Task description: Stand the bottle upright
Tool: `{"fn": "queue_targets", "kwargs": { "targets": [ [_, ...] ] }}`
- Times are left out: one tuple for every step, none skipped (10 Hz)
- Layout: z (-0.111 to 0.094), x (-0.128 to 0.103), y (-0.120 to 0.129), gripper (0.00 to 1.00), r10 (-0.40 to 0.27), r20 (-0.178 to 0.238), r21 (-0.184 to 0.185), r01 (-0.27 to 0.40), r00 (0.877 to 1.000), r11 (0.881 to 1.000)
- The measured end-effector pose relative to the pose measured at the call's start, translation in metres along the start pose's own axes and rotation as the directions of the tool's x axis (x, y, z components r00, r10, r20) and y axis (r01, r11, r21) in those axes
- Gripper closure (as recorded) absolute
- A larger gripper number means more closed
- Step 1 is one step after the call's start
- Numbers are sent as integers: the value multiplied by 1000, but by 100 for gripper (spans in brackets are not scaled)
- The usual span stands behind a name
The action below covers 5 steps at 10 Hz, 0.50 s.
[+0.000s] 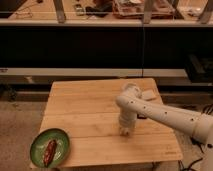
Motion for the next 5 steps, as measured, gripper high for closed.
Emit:
{"fn": "queue_targets", "kwargs": {
  "targets": [
    [1, 0, 0, 54, -2, 4, 0, 2, 1000, 1000],
    [2, 0, 0, 54, -3, 7, 0, 3, 1000, 1000],
    [3, 0, 0, 54, -3, 9, 0, 3, 1000, 1000],
    [5, 1, 1, 54, -1, 12, -1, 1, 1000, 1000],
    [6, 1, 2, 54, 1, 14, -2, -1, 1000, 1000]
  ]
}}
